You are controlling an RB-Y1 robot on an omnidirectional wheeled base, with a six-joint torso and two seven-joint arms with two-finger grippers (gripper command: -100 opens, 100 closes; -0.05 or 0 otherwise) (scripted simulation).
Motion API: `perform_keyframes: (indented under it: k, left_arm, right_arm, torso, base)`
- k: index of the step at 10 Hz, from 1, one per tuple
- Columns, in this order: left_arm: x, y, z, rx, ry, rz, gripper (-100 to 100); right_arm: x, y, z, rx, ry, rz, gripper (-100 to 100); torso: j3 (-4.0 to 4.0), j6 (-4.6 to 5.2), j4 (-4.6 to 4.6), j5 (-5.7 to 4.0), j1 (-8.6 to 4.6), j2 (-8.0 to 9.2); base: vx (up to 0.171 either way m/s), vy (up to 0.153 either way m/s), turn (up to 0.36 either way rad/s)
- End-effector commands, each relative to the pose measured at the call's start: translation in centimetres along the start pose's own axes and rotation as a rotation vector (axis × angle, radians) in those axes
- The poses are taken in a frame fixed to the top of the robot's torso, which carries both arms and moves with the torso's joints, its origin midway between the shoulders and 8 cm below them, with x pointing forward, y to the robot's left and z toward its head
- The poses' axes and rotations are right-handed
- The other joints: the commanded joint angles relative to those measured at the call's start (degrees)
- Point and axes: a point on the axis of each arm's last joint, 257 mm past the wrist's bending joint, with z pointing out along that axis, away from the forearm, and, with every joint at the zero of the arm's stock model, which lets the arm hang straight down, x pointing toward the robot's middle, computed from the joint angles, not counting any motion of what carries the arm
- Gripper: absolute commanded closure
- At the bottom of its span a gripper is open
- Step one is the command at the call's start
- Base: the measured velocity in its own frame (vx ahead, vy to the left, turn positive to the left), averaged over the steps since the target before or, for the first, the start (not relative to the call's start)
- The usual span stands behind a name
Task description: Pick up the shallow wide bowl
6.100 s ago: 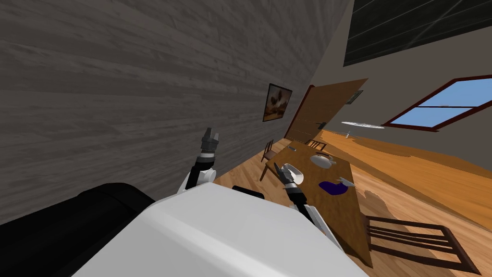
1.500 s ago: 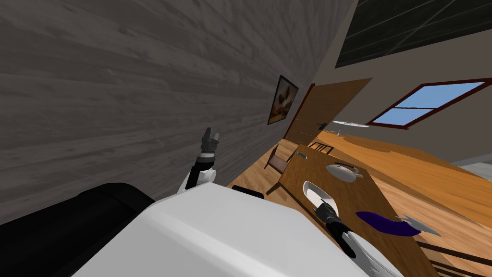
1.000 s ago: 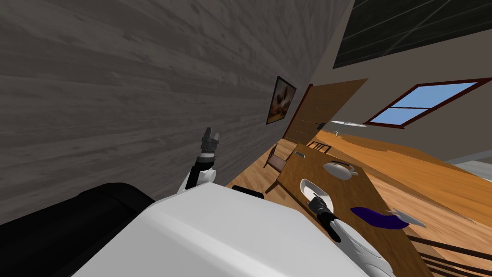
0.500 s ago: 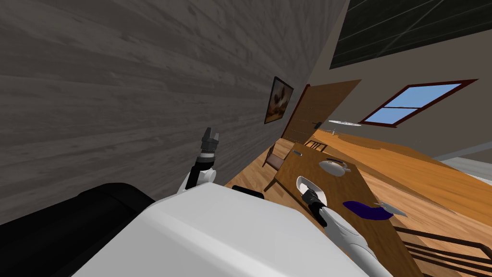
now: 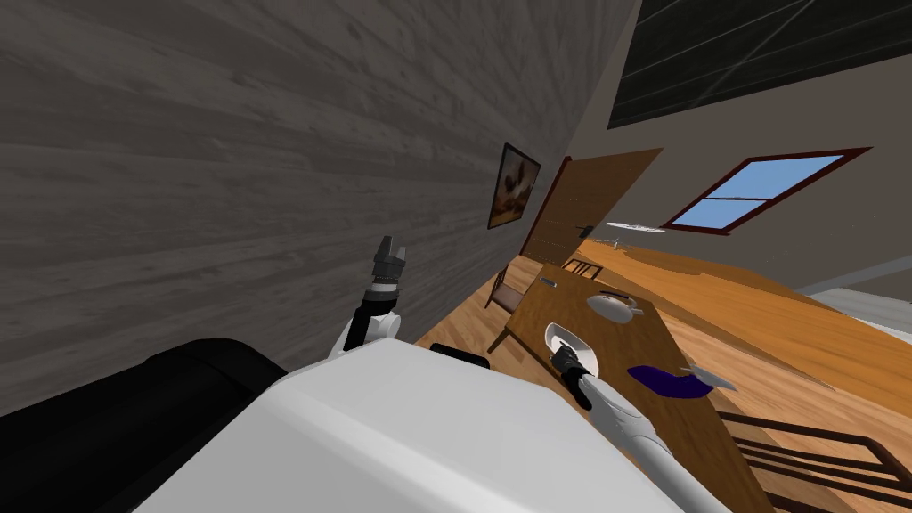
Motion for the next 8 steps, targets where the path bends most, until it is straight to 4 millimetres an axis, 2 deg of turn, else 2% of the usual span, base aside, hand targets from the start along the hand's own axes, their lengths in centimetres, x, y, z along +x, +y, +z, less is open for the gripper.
perform_keyframes:
  k: [1,2,3,4,5,7,8]
  left_arm:
    - [0.0,0.0,0.0,0.0,0.0,0.0,0]
    - [0.0,0.0,0.0,0.0,0.0,0.0,0]
    - [0.0,0.0,0.0,0.0,0.0,0.0,0]
    - [0.0,0.0,0.0,0.0,0.0,0.0,0]
    - [0.0,0.0,0.0,0.0,0.0,0.0,0]
    - [0.0,0.0,0.0,0.0,0.0,0.0,0]
    - [0.0,0.0,0.0,0.0,0.0,0.0,0]
  right_arm:
    - [-1.2,-2.1,0.7,0.035,0.006,0.041,-100]
    - [-1.3,-3.3,0.8,0.054,0.003,0.043,-100]
    - [-1.6,-1.5,0.7,0.024,0.004,0.021,-100]
    - [-1.8,-0.5,0.7,0.006,-0.001,0.003,-100]
    - [-2.8,-2.7,1.2,0.046,0.01,0.041,-100]
    - [-3.3,0.4,1.0,-0.008,-0.003,-0.018,-100]
    - [-3.3,0.7,1.0,-0.014,-0.004,-0.025,-100]
  torso:
    - [0.0,0.0,0.0,0.0,0.0,0.0]
    - [0.01,0.0,0.01,0.0,-0.1,0.03]
    - [0.03,-0.01,0.02,-0.01,-0.13,0.05]
    - [0.02,0.0,0.01,-0.02,-0.07,0.03]
    - [0.0,0.0,0.0,0.0,-0.01,-0.01]
    - [0.02,0.0,0.01,-0.03,-0.13,0.05]
    - [0.02,0.0,0.01,-0.02,-0.07,0.03]
  base:
    - [-0.026,-0.037,-0.072]
    - [-0.033,-0.043,-0.017]
    - [-0.018,-0.023,0.015]
    - [-0.005,-0.006,0.004]
    - [-0.025,-0.041,-0.078]
    - [-0.023,-0.034,0.002]
    - [-0.008,-0.007,0.003]
